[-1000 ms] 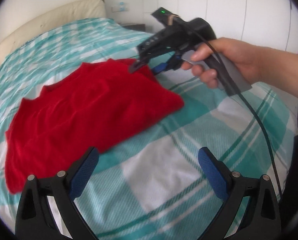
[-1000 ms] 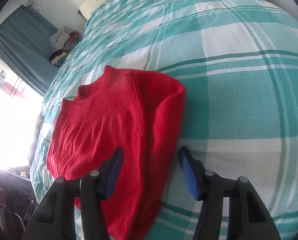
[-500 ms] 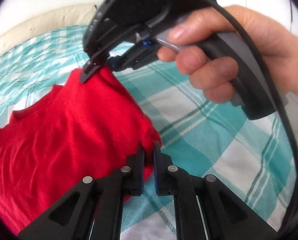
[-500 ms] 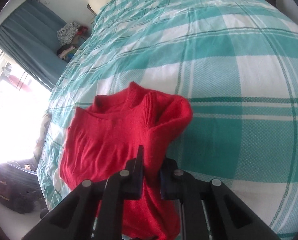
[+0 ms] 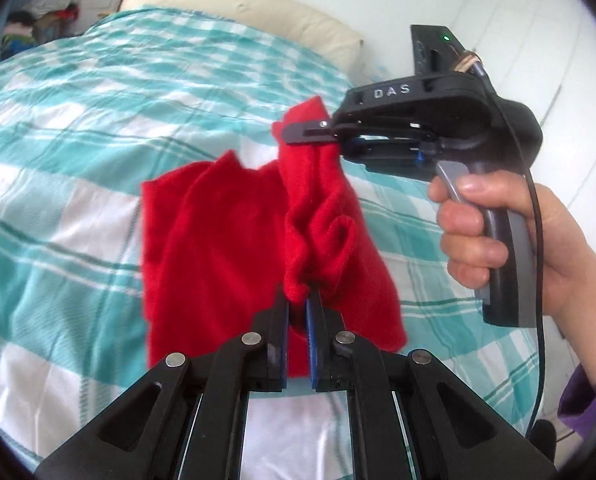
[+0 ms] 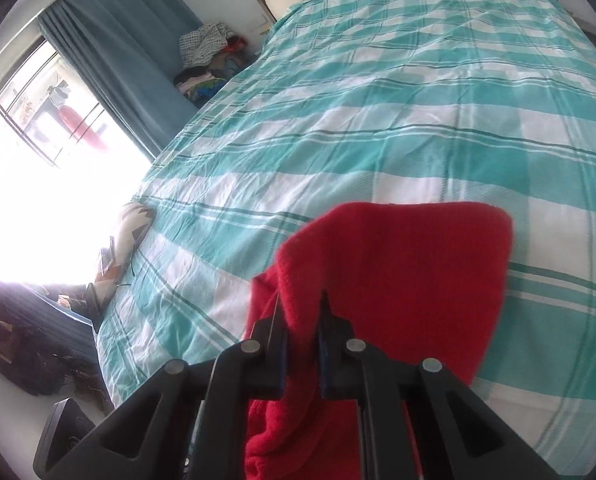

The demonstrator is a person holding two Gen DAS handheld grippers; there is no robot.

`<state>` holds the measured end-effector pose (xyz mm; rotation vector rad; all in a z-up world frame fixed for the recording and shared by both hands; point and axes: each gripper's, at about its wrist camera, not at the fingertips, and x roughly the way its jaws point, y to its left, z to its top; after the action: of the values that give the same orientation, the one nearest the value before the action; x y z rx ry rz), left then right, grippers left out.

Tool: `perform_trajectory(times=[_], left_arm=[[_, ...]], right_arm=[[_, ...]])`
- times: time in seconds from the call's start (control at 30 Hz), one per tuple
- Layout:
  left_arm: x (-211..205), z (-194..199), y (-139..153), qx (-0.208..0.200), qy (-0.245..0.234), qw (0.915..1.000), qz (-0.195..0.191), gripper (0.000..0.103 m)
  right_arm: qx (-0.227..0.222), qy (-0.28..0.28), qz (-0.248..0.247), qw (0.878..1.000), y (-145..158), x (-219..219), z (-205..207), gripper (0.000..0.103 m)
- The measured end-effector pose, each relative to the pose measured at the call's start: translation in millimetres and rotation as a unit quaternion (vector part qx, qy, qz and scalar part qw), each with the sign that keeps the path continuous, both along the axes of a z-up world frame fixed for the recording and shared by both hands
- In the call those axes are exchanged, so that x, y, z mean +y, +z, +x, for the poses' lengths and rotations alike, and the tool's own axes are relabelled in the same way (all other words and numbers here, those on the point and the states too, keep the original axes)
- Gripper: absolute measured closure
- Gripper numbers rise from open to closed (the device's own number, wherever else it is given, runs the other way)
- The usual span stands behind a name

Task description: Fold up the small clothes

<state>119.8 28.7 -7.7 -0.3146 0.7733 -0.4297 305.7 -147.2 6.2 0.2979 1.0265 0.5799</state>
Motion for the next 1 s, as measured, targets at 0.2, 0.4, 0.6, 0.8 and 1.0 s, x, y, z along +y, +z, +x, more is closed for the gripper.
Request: perform_trajectory(times=[0.2,0.4,0.6,0.8,1.0], left_arm=[[35,4,-31,0.028,0.03,0.9991,-0.011,0.097],[40,1,-41,0.046,0.029,0.9985,0.004,0.085],[56,-12,-30,0.046,0.048,0.9977,-0.013,0.043],[43,0,-9,0.002,0.044,0.999,-0.003,0.022],[29,47,-23,0.026,0.055,0.9979,0.021,0.066]], right_arm=[[0.02,0.002,-0.011,1.0,-33,53,11,0.092],[0.061,0.02,0.043,0.997,-62,77,17,0.056],[0.005,0.017,0.083,0.996,-29,43,-6,0.049],[-0.081,-0.001,-0.051,0.995,-7,-13,-66,0.049],[-0.136,0.046,-0.078,0.987,-17,-23,-137,0.05]])
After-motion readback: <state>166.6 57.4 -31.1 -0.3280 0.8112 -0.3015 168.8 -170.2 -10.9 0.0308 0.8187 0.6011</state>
